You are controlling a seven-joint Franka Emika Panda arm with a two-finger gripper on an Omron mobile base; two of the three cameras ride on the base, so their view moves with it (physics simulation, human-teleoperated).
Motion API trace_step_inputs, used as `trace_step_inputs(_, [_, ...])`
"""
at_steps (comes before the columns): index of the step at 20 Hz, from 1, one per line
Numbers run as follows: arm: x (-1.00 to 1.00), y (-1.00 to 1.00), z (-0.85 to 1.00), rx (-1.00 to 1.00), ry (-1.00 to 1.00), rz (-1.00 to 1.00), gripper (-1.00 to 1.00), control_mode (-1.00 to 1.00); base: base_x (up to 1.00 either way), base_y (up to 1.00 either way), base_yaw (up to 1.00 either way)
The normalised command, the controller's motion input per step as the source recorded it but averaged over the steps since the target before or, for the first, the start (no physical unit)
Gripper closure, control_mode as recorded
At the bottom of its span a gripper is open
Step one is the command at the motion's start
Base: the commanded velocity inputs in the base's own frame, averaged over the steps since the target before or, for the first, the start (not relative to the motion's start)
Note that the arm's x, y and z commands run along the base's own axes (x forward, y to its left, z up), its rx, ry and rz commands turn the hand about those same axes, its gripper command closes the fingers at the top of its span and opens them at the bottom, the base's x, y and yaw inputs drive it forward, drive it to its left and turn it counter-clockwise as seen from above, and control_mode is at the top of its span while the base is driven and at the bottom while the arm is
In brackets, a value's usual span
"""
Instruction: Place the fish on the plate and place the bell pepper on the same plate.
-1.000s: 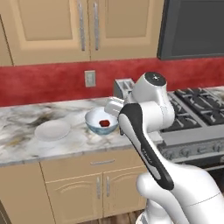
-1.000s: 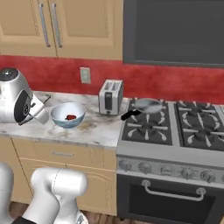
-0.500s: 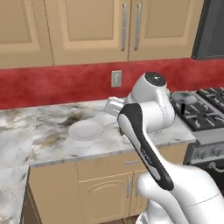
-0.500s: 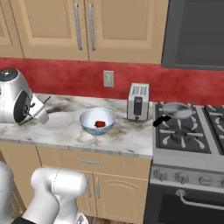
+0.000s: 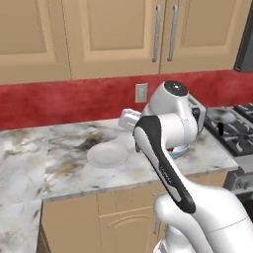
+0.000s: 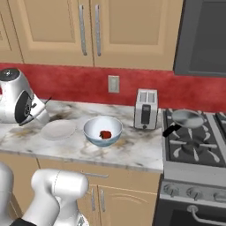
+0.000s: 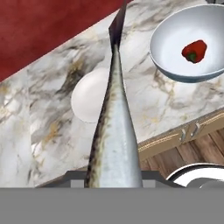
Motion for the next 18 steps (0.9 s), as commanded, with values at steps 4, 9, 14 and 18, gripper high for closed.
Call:
trace_step_inputs(4, [0.00, 0.00, 0.00, 0.00, 0.00, 0.00, 1.00, 1.00, 0.32, 0.62, -0.05])
trace_step_inputs(9, [0.00, 0.00, 0.00, 0.00, 0.00, 0.00, 1.00, 1.00, 0.38, 0.38, -0.02])
trace_step_inputs(14, [0.00, 0.00, 0.00, 0.00, 0.00, 0.00, 1.00, 1.00, 0.28, 0.24, 0.00])
trace_step_inputs(18, [0.03, 0.04, -0.04, 0.00, 0.00, 0.00, 1.00, -1.00, 0.13, 0.15, 0.00])
